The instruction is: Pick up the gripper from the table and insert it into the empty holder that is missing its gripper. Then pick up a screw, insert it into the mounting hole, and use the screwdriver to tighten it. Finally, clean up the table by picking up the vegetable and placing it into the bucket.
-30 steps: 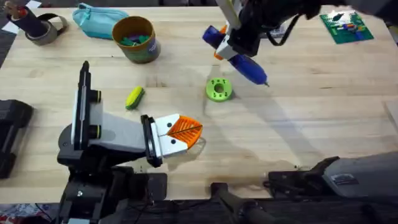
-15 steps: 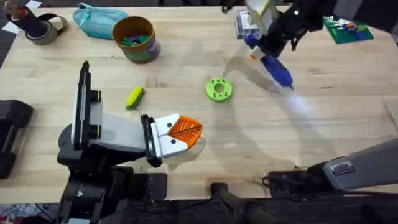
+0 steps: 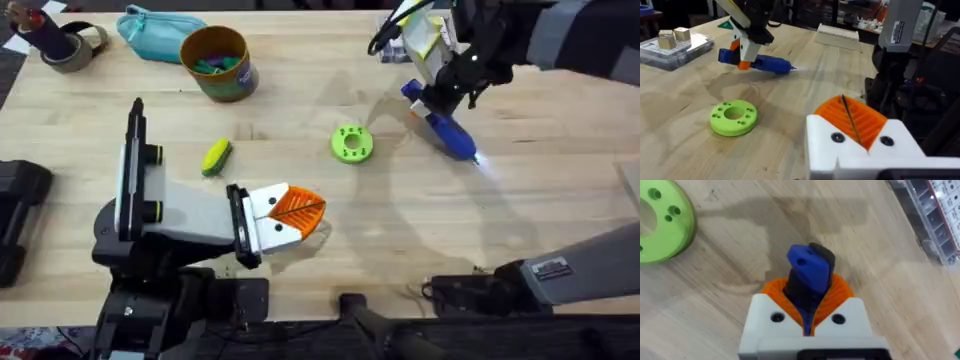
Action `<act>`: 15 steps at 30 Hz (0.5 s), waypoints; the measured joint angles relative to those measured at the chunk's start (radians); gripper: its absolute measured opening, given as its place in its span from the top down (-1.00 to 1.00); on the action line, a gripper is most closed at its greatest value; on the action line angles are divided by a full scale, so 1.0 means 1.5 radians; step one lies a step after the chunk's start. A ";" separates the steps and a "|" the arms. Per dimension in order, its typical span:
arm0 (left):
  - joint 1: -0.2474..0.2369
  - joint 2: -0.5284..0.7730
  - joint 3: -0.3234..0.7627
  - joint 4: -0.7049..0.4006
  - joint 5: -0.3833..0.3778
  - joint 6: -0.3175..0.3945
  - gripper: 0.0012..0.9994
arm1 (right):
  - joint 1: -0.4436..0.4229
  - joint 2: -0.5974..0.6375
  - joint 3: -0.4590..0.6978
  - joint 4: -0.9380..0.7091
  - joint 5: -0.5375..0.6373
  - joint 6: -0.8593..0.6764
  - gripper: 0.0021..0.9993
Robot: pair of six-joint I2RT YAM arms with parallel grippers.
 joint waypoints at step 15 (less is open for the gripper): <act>0.000 0.000 0.000 0.000 0.000 0.000 0.99 | 0.034 0.000 -0.013 -0.050 0.001 -0.068 0.92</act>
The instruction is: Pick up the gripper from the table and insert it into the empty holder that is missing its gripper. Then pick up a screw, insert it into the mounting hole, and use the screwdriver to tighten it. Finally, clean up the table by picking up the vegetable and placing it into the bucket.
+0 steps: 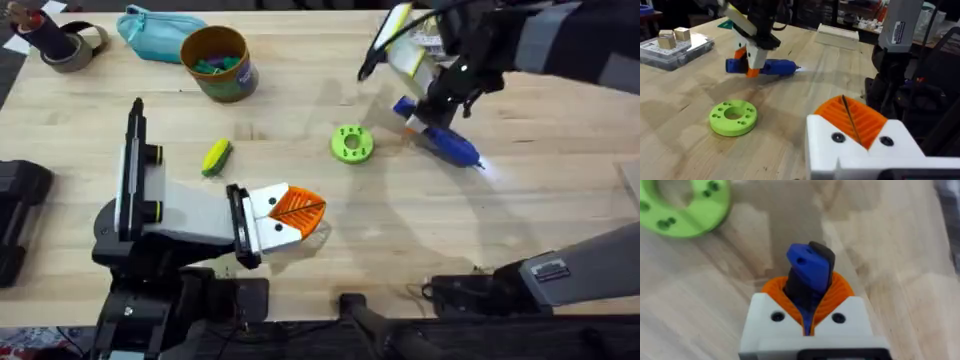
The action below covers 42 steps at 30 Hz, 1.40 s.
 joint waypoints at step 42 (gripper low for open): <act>0.000 0.000 0.003 0.137 -0.045 -0.054 -0.97 | 0.051 -0.209 -0.090 0.006 0.065 -0.011 -0.99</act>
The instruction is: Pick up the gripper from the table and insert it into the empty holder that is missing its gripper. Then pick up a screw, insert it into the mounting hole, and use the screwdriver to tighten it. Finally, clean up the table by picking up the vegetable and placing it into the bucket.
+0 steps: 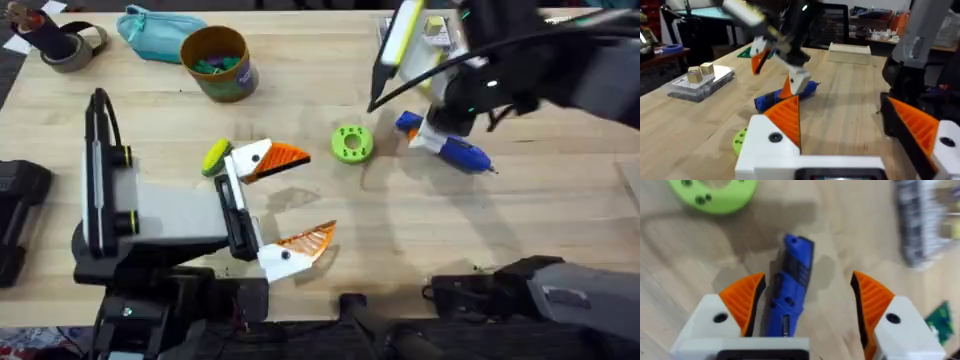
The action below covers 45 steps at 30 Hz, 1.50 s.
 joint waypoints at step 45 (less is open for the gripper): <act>0.218 0.849 0.679 -0.768 -0.599 0.225 -0.97 | 0.088 -0.357 0.011 -0.198 0.001 0.392 -0.99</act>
